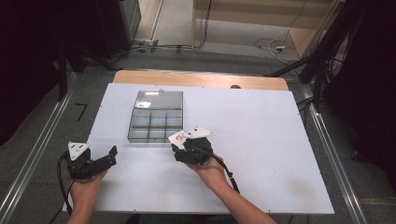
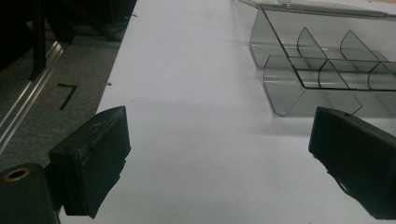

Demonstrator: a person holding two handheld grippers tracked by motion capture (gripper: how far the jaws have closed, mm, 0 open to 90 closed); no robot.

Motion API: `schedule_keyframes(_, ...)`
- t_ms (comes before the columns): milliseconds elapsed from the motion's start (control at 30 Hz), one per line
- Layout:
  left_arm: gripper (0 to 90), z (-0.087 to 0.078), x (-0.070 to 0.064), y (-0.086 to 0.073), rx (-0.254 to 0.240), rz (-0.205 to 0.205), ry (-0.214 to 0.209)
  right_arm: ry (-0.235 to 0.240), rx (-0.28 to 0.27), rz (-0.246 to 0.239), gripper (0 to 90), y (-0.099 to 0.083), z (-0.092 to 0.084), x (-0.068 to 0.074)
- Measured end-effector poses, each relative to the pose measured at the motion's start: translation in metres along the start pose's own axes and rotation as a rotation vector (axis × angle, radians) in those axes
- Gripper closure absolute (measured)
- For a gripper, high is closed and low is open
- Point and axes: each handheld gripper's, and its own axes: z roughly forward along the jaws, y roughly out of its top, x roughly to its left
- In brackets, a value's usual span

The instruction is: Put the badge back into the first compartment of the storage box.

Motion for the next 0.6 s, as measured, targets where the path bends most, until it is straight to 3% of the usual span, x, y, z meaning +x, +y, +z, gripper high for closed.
schedule_keyframes(600,5.8,-0.003,0.002,0.001,-0.008,-0.013,-0.012,0.006,-0.009,-0.016,31.4,0.021,0.02,0.011)
